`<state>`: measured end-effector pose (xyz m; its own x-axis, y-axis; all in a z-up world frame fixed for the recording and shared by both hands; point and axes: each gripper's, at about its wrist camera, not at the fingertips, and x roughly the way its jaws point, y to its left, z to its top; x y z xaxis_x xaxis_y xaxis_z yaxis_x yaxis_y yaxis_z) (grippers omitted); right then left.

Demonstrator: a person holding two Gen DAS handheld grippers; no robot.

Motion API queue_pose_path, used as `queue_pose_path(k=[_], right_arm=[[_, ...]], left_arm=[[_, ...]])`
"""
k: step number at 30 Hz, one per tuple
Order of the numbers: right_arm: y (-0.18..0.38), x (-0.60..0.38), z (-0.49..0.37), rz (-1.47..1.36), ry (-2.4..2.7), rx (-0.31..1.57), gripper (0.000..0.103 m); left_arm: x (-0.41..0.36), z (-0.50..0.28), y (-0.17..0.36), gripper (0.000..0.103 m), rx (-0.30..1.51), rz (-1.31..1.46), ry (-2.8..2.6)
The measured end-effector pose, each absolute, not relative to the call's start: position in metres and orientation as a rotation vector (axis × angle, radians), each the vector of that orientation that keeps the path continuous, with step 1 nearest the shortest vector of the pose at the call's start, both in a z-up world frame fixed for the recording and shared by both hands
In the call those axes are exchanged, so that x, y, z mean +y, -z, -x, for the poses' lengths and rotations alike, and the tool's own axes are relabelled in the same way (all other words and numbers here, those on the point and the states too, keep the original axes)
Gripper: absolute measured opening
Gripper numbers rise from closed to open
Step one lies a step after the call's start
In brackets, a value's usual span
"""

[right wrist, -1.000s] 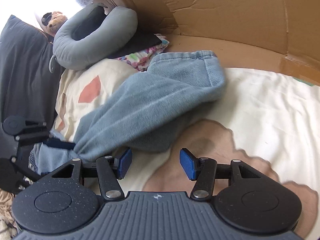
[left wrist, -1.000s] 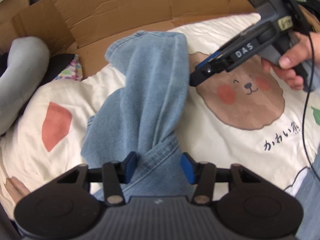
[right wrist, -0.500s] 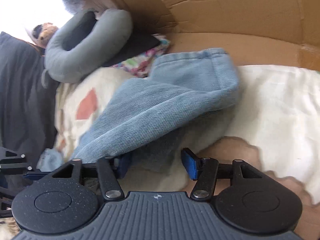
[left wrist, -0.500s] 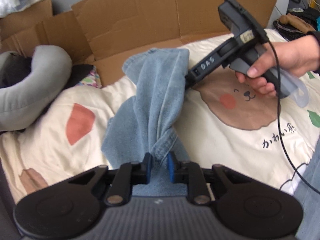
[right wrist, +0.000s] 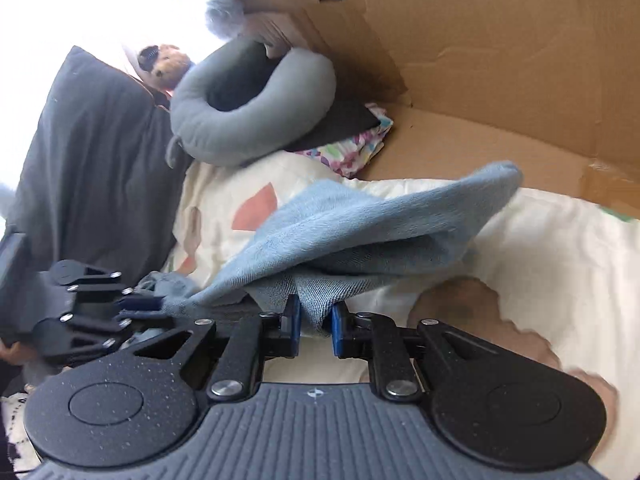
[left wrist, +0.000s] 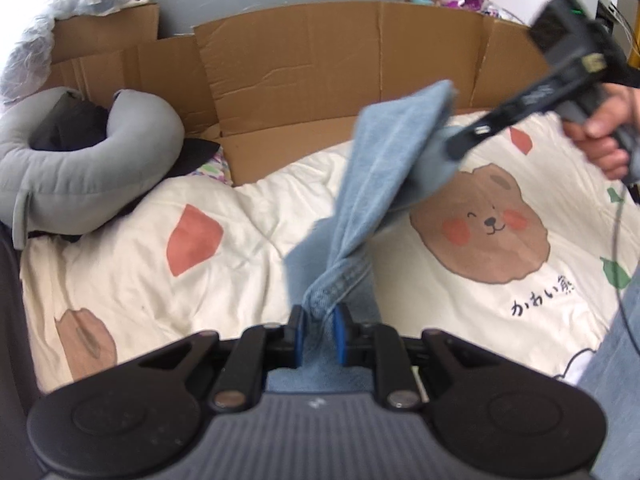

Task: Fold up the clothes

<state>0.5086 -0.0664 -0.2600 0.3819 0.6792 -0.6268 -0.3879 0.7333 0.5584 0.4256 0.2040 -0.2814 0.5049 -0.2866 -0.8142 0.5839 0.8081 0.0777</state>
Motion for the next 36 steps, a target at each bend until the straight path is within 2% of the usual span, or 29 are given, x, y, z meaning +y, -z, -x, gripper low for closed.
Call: queue_pose_path(k=[6,7,19,27,36], right_arm=[[0.231,-0.106,-0.457,-0.41,-0.632,0.929,0.011],[0.228,-0.113,-0.448,-0.421,-0.619,0.923,0.001],[0.2,-0.198,-0.383,-0.545,-0.406,0.865,0.001],[0.169,-0.227,-0.336,-0.601,-0.367,0.81,0.001],[0.127,-0.241,-0.272,-0.652,-0.302,0.844,0.001]], left_arm=[[0.201,-0.423,0.28,0.016,0.879,-0.374,0.57],[0.2,-0.423,0.28,0.015,0.877,-0.375,0.573],[0.206,-0.429,0.286,0.015,0.87,-0.327,0.62],[0.21,-0.432,0.29,0.015,0.85,-0.279,0.684],[0.212,-0.436,0.302,0.016,0.84,-0.24,0.742]])
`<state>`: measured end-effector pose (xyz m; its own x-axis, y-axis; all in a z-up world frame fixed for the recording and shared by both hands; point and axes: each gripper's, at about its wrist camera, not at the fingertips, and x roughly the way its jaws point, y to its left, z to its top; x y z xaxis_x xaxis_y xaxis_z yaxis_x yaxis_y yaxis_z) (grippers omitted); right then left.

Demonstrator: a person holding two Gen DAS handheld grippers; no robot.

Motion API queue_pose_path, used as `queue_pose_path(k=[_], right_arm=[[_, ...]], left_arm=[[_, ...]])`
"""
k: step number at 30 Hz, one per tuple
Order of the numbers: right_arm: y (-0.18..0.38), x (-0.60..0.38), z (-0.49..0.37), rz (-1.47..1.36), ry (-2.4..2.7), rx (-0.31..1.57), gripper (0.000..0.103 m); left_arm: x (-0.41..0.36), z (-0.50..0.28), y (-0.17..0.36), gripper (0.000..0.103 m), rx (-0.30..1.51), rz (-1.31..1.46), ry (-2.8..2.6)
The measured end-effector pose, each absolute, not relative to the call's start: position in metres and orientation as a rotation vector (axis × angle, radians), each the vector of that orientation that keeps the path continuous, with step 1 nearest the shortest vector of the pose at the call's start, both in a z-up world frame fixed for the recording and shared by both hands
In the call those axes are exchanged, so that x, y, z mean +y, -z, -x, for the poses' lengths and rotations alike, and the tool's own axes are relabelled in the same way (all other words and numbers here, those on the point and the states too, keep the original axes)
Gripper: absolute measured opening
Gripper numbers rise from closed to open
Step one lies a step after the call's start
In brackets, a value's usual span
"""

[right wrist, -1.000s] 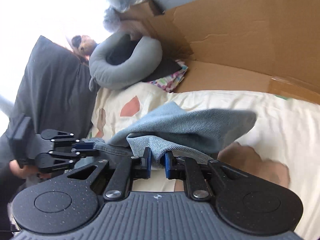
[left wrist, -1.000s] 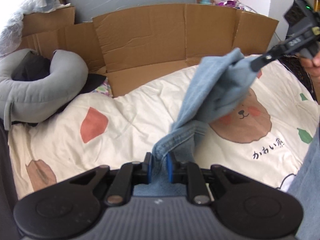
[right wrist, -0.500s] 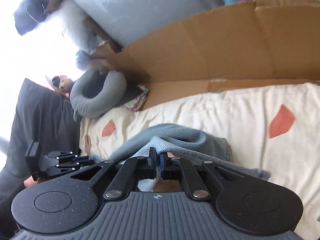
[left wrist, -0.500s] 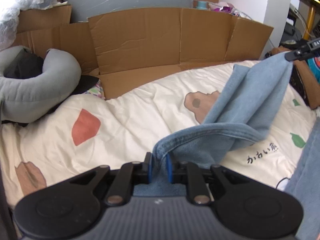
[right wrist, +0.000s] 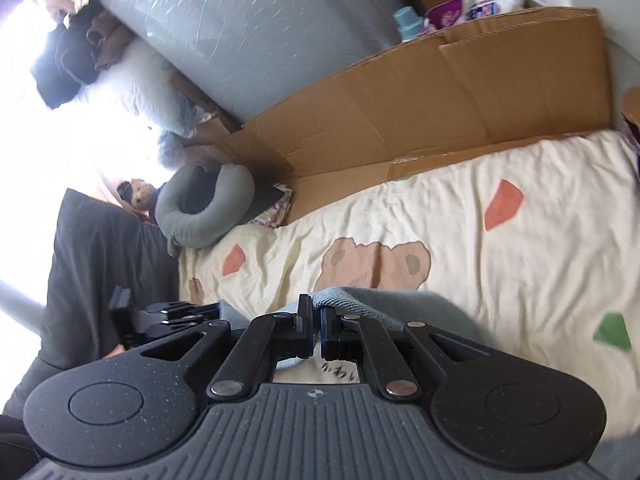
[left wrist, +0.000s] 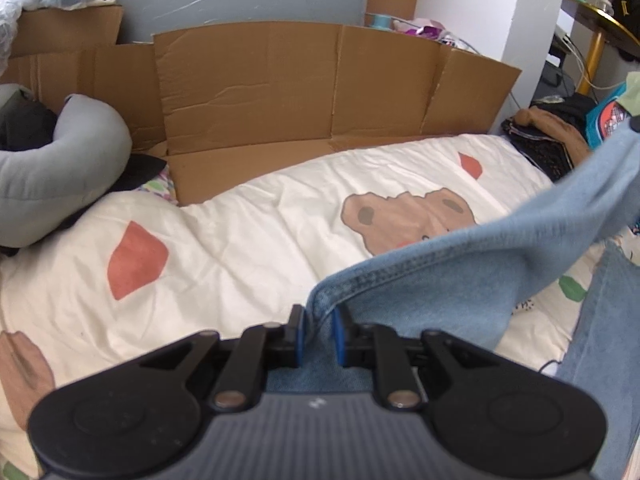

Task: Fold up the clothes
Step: 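Lift the leg with the left gripper and lay it over the jeans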

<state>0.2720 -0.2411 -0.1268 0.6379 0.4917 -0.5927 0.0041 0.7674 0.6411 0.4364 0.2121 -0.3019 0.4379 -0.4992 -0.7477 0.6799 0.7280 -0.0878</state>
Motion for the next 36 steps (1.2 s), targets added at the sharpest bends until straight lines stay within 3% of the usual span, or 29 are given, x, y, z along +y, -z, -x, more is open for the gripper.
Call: queue_pose_path(k=[10,20,24,30,36], right_arm=[[0.131,-0.25,-0.28,-0.63,-0.187,0.927,0.001],[0.177,-0.264,-0.363,-0.53,-0.108,0.981,0.001],[0.195,-0.266,-0.401,-0.485,-0.103,0.996,0.001],[0.226,-0.271,-0.438,-0.447,-0.109,1.022,0.002],[0.258,-0.274,-0.461,-0.425,-0.092,1.053,0.003]], left_arm=[[0.206,-0.449,0.31,0.016,0.839,-0.219,0.739],[0.197,-0.468,0.329,0.016,0.876,-0.206,0.645],[0.196,-0.474,0.33,0.024,0.897,-0.203,0.61],[0.218,-0.463,0.311,0.025,0.891,-0.209,0.513],[0.267,-0.443,0.299,0.036,0.905,-0.244,0.37]])
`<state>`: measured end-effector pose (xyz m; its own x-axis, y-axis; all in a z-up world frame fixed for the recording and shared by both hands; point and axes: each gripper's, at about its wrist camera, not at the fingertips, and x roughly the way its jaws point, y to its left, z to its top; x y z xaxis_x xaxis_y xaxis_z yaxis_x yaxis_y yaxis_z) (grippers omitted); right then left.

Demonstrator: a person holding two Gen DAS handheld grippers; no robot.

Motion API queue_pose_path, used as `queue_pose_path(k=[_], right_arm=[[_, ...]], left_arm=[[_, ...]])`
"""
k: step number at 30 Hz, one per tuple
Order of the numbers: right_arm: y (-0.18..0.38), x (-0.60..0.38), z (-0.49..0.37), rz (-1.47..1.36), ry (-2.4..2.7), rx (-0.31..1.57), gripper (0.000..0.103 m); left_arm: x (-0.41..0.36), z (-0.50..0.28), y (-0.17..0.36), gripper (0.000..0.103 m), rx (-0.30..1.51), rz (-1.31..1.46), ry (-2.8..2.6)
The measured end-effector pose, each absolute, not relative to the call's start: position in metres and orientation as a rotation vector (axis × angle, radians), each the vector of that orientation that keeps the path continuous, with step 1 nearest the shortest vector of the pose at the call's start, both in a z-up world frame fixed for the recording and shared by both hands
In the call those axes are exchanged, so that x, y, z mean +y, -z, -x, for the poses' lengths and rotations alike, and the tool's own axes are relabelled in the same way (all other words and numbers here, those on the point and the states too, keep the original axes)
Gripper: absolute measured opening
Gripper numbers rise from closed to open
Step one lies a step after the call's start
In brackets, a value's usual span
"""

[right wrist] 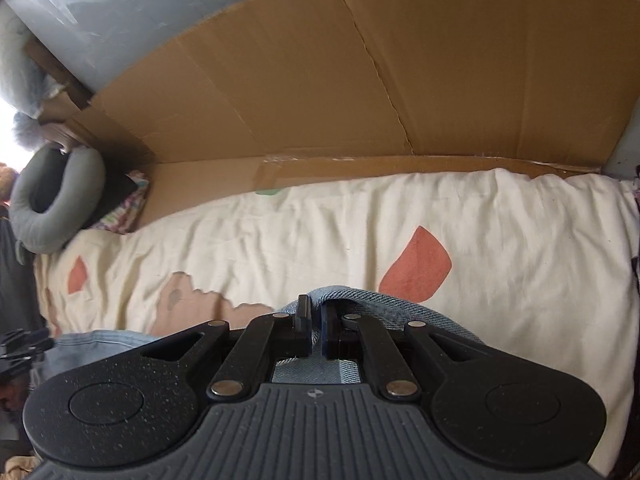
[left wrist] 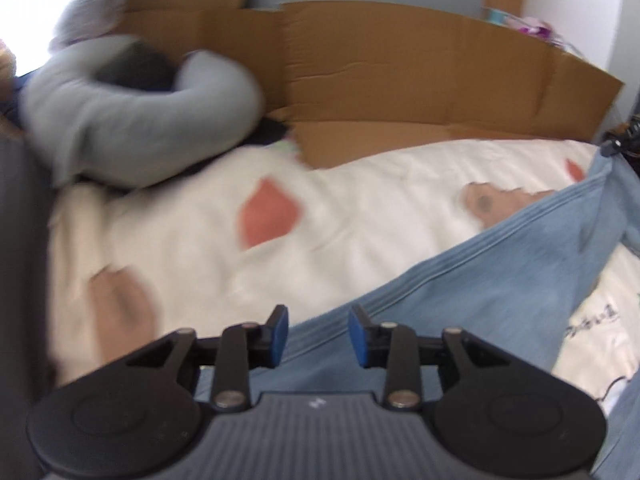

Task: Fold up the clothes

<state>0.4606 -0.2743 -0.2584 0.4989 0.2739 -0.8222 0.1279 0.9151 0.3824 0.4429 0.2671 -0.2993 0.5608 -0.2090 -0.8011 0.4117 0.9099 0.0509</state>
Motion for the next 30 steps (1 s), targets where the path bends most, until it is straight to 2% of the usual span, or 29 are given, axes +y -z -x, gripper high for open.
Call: queue_pose_path(k=[5,7,11,13,15,18,24,26,28,30], right_arm=[[0.278,-0.272,-0.48,-0.407,-0.053,1.085,0.006],[0.278,-0.269,-0.485,-0.385,-0.035,1.08,0.01],[0.271,-0.267,-0.491,-0.335,-0.047,1.057,0.013],[0.268,-0.27,-0.488,-0.319,-0.042,1.05,0.016],[0.267,-0.274,-0.485,-0.304,-0.033,1.048,0.026],[0.267,-0.283,-0.475,-0.28,-0.016,1.054,0.035],[0.264,-0.316,-0.449,-0.249,0.045,1.034,0.038],[0.266,-0.325,-0.44,-0.24,0.059,1.035,0.041],[0.271,-0.334,-0.432,-0.245,0.067,1.045,0.049],[0.279,-0.34,-0.425,-0.261,0.076,1.062,0.049]], left_arm=[[0.314,-0.437,0.302,0.038,0.938,-0.227,0.22],[0.325,-0.437,0.304,0.038,0.968,-0.26,0.203],[0.334,-0.437,0.308,0.045,0.996,-0.364,0.195],[0.334,-0.437,0.312,0.046,0.992,-0.424,0.199],[0.334,-0.439,0.314,0.046,0.987,-0.456,0.206],[0.332,-0.444,0.314,0.046,0.96,-0.473,0.231],[0.323,-0.453,0.328,0.046,0.992,-0.544,0.279],[0.322,-0.455,0.335,0.047,1.007,-0.559,0.284],[0.321,-0.457,0.342,0.049,1.019,-0.575,0.286],[0.32,-0.458,0.348,0.051,1.03,-0.591,0.289]])
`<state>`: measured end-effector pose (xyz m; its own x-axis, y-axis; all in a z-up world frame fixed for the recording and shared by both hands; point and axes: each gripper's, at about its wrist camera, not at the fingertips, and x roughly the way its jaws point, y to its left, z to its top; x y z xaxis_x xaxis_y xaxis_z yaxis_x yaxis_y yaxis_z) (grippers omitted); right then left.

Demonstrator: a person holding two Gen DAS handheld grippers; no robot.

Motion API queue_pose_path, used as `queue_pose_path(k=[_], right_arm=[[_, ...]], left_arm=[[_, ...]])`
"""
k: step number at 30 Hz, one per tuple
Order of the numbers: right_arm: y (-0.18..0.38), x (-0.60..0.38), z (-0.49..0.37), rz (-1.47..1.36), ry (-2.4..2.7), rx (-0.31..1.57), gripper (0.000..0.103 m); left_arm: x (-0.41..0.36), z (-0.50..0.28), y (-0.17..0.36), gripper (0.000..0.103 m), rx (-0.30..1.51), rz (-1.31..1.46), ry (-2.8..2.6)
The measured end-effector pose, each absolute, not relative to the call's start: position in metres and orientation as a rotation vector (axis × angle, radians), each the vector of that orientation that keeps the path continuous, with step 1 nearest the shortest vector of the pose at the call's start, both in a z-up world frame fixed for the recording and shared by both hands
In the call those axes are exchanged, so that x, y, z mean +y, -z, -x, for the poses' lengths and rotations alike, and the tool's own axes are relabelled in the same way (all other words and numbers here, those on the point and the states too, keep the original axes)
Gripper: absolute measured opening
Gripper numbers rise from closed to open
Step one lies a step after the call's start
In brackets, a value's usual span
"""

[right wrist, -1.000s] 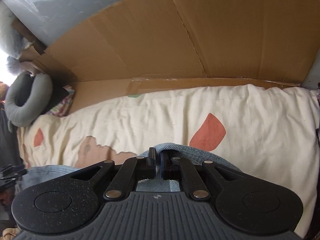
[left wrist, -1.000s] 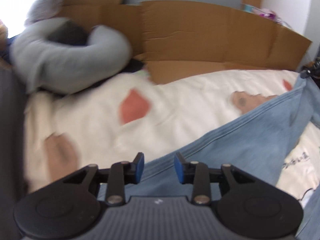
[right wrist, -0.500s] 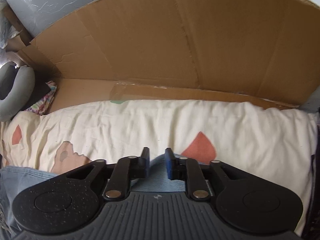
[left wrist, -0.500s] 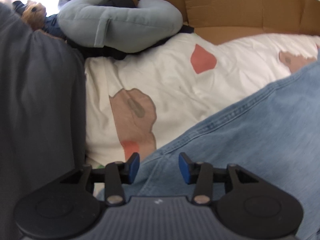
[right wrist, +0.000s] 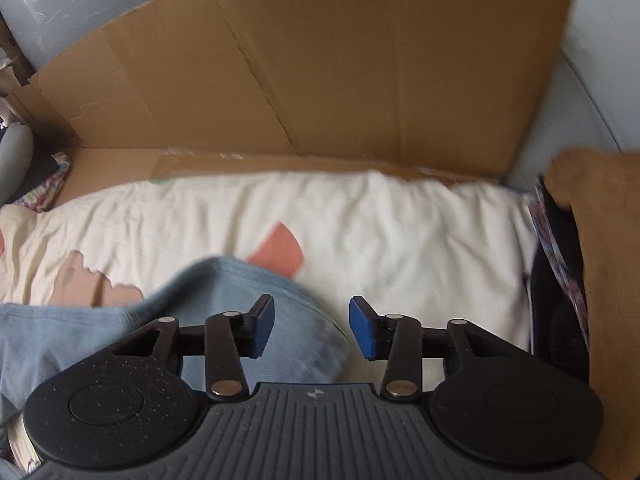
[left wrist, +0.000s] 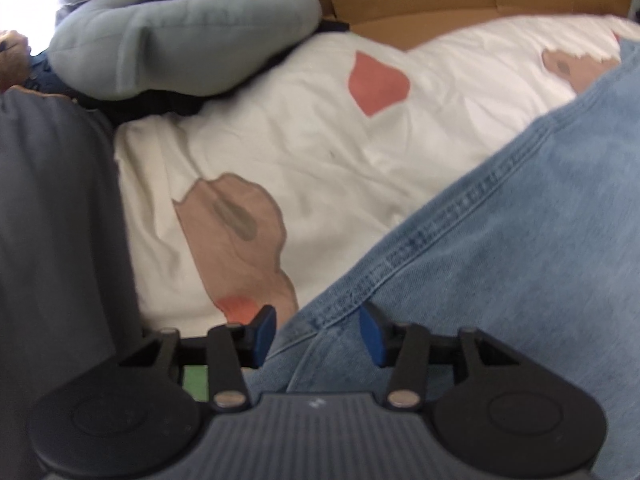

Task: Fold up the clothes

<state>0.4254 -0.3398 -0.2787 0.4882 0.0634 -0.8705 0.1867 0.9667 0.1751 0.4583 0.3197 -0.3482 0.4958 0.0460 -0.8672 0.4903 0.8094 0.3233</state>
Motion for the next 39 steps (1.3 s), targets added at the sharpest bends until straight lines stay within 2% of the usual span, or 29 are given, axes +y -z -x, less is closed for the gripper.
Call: queue_pose_path(k=[8,14,15,18,19,21,30,35,39], right_arm=[[0.321,-0.352,-0.428,-0.46,0.098,1.11,0.049],[0.344,-0.356,-0.435,-0.596,0.121,1.132,0.055],[0.344,-0.357,-0.436,-0.603,0.122,1.13,0.052],[0.34,-0.35,-0.439,-0.509,0.113,1.143,0.025],[0.337,-0.349,-0.439,-0.478,0.102,1.141,0.02],[0.327,-0.346,-0.438,-0.405,0.09,1.125,0.017],[0.281,-0.344,-0.438,-0.095,0.115,1.016,0.016],[0.266,-0.347,-0.438,-0.054,0.133,0.972,0.016],[0.264,-0.352,-0.438,-0.06,0.139,0.981,0.016]], left_arm=[[0.313,-0.462,0.352,0.05,1.054,-0.635,0.292],[0.311,-0.453,0.353,0.05,1.033,-0.64,0.277],[0.312,-0.452,0.354,0.05,1.03,-0.631,0.271],[0.312,-0.454,0.355,0.05,1.029,-0.602,0.252],[0.31,-0.455,0.355,0.05,1.027,-0.604,0.251],[0.308,-0.454,0.354,0.05,1.028,-0.62,0.254],[0.288,-0.451,0.357,0.048,1.015,-0.84,0.332],[0.285,-0.448,0.36,0.049,1.016,-0.907,0.388],[0.294,-0.462,0.36,0.049,1.061,-0.846,0.432]])
